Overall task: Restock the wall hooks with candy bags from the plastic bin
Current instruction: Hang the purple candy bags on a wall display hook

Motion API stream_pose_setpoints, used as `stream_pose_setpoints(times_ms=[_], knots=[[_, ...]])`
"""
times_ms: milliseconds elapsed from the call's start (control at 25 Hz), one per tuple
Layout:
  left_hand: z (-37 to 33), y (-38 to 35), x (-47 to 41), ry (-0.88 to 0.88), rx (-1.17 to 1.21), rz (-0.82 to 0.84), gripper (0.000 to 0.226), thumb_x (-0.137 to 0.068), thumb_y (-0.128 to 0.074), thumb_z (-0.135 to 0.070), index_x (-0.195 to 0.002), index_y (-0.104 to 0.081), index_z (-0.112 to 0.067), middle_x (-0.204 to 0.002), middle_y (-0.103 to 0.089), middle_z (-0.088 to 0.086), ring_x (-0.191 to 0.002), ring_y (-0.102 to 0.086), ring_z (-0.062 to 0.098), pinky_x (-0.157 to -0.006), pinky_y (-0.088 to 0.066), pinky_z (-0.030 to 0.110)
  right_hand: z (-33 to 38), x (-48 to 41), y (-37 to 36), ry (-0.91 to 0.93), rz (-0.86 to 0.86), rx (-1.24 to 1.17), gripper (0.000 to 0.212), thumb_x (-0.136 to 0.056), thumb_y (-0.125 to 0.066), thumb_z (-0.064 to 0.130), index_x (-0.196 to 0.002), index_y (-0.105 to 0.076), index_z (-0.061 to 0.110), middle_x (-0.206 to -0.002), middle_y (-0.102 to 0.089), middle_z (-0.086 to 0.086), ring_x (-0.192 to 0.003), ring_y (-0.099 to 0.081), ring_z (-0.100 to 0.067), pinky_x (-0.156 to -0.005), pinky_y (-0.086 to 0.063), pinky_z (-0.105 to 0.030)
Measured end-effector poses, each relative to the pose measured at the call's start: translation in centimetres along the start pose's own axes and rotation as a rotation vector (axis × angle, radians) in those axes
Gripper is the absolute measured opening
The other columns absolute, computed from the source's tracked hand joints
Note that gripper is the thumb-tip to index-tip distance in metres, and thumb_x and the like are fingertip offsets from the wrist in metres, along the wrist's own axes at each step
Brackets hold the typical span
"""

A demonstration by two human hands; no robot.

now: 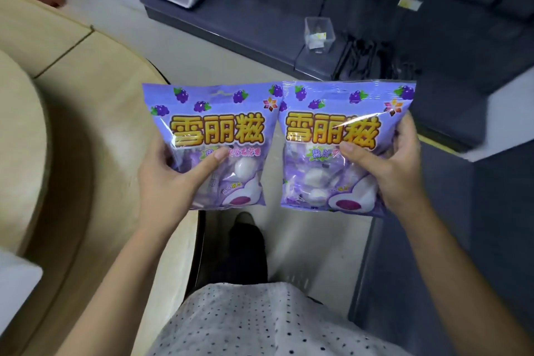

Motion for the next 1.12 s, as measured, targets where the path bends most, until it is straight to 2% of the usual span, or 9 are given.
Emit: stream_pose_setpoints(times_ms=[160,280,400,520,680,920,1120], knots=[[0.6,-1.3,-9.5,0.000,0.015,-0.067,0.051,-0.065,-0.083,-0.043,-0.110,-0.065,-0.028,-0.105,-0.075,-0.018,-0.100,-0.071,0.002,-0.086,-0.055,0.025,-2.1,-9.6,-2.1,-0.004,0.031,-0.029,0.056,-0.065,-0.086,0.022,-0.111,-0.056,0.031,-0.107,-0.071,0.007,-0.096,-0.069,-0.014,-0.077,-0.055,-0.025],[-0.1,-2.0,-17.3,0.002,0.013,-0.071,0.054,-0.063,-0.083,-0.044,-0.109,-0.066,-0.024,-0.102,-0.076,-0.017,-0.098,-0.072,0.004,-0.087,-0.057,0.034,-2.6,-16.8,-3.9,-0.013,0.020,-0.070,0.058,-0.065,-0.086,0.024,-0.114,-0.056,0.030,-0.109,-0.071,0.007,-0.098,-0.069,-0.013,-0.078,-0.055,-0.024],[-1.1,-2.9,-25.1,-0.042,-0.007,-0.014,0.058,-0.065,-0.083,-0.043,-0.114,-0.065,-0.017,-0.108,-0.076,-0.010,-0.099,-0.072,0.006,-0.084,-0.058,0.028,-3.0,-23.9,-5.7,-0.025,0.021,-0.124,0.056,-0.068,-0.085,0.026,-0.116,-0.057,0.031,-0.112,-0.071,0.007,-0.103,-0.067,-0.014,-0.081,-0.055,-0.025],[-1.5,-4.5,-31.3,-0.054,0.020,-0.033,0.055,-0.065,-0.085,-0.041,-0.111,-0.064,-0.020,-0.105,-0.076,-0.018,-0.096,-0.072,0.003,-0.080,-0.059,0.022,-4.1,-30.3,-6.8,-0.042,0.027,-0.138,0.050,-0.071,-0.082,0.032,-0.115,-0.057,0.031,-0.114,-0.070,0.006,-0.107,-0.066,-0.017,-0.084,-0.054,-0.028],[-0.4,-7.5,-40.4,-0.030,0.032,-0.070,0.053,-0.062,-0.084,-0.044,-0.107,-0.064,-0.027,-0.104,-0.076,-0.017,-0.096,-0.073,0.008,-0.085,-0.057,0.036,-6.4,-40.6,-7.9,-0.025,0.022,-0.139,0.038,-0.074,-0.079,0.037,-0.107,-0.060,0.033,-0.105,-0.071,0.013,-0.100,-0.068,-0.009,-0.080,-0.054,-0.021],[-0.7,-10.7,-54.0,-0.043,0.036,-0.150,0.043,-0.059,-0.082,-0.049,-0.097,-0.062,-0.041,-0.097,-0.075,-0.029,-0.089,-0.071,-0.005,-0.072,-0.054,0.009,-7.5,-57.0,-10.0,-0.008,0.062,-0.092,0.040,-0.071,-0.079,0.040,-0.107,-0.062,0.033,-0.104,-0.072,0.011,-0.096,-0.069,-0.011,-0.076,-0.054,-0.021],[-1.4,-11.1,-64.3,-0.076,0.060,-0.174,0.040,-0.065,-0.085,-0.036,-0.096,-0.061,-0.040,-0.095,-0.074,-0.031,-0.087,-0.070,-0.009,-0.070,-0.051,0.005,-7.4,-68.0,-13.7,0.028,0.106,-0.094,0.036,-0.073,-0.078,0.036,-0.105,-0.062,0.035,-0.105,-0.072,0.011,-0.097,-0.069,-0.011,-0.076,-0.055,-0.022]])
Point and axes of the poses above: each hand's wrist, its own x-axis away from the middle knuckle, its own y-axis out of the back of the hand, z = x × y, the point moved 1 cm from there along -x, towards the middle knuckle
